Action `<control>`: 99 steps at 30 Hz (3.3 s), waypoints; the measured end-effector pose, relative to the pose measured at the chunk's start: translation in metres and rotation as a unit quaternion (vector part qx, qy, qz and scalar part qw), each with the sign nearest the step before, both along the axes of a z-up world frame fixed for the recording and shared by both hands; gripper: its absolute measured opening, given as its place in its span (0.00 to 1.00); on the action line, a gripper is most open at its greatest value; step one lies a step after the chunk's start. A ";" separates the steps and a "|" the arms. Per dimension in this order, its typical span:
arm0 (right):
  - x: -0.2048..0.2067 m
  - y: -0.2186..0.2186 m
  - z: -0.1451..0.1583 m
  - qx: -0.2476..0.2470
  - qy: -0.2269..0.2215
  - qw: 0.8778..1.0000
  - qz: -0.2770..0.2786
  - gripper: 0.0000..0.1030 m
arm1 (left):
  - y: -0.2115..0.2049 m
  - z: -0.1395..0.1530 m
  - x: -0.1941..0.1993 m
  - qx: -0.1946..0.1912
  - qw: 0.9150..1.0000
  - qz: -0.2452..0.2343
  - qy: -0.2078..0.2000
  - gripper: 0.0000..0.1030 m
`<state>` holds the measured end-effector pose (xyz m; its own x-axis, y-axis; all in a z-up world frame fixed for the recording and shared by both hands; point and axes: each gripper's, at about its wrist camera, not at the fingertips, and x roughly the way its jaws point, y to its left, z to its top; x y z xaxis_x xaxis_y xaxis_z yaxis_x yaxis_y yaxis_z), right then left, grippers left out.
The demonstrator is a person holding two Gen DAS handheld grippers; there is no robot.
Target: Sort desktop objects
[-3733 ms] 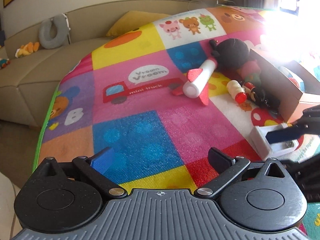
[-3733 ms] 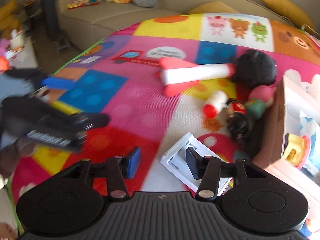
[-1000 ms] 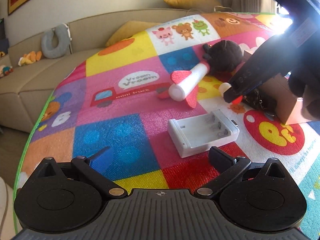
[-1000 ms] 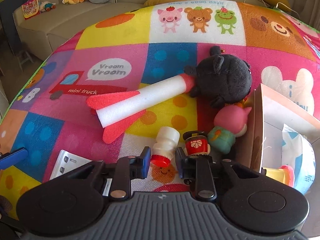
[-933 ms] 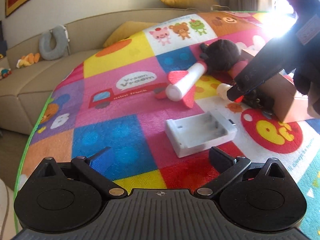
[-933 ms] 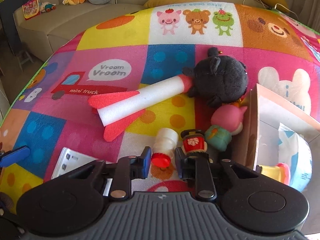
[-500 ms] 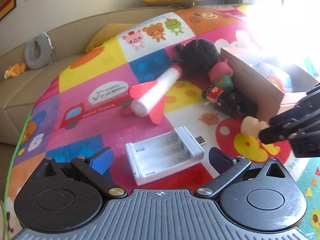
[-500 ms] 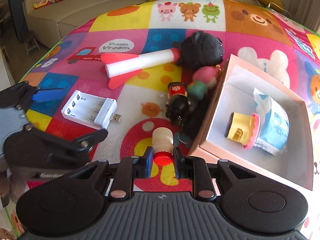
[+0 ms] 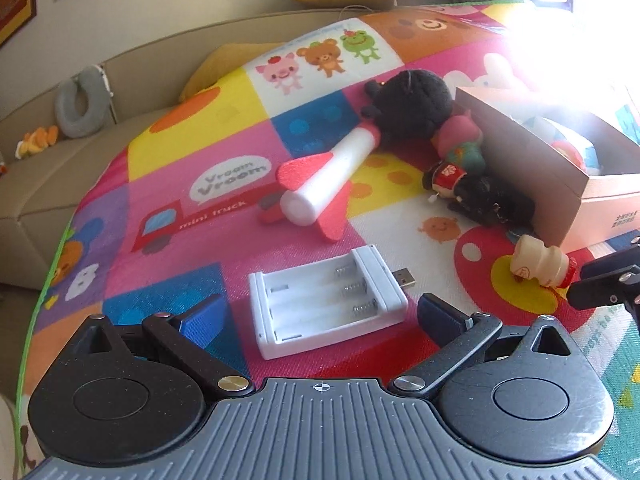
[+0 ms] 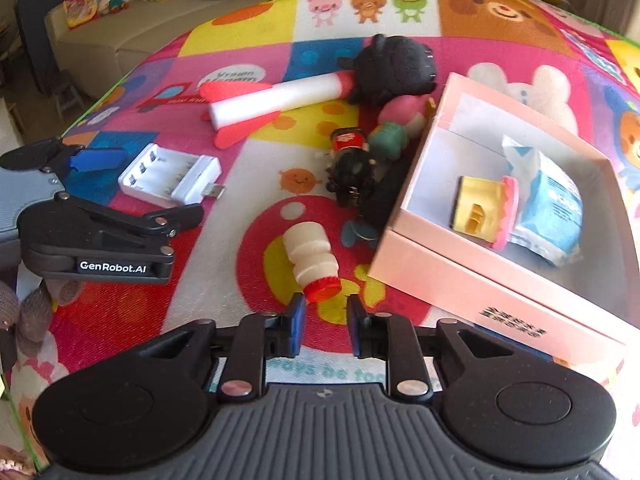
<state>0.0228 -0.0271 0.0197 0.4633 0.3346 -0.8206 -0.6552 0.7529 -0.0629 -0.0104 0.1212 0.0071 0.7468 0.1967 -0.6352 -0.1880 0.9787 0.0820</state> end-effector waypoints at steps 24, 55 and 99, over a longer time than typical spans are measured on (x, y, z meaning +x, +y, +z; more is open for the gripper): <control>-0.002 -0.020 -0.014 0.107 -0.018 0.992 -0.057 0.39 | -0.020 0.008 -0.036 -0.007 0.996 -0.082 0.016 0.94; -0.070 -0.140 0.029 -0.083 -0.022 0.995 -0.059 0.20 | -0.138 -0.010 -0.033 -0.035 0.979 -0.202 -0.014 1.00; -0.122 -0.197 -0.039 0.120 -0.116 0.959 -0.229 1.00 | -0.143 -0.006 -0.059 -0.032 0.984 -0.175 0.017 1.00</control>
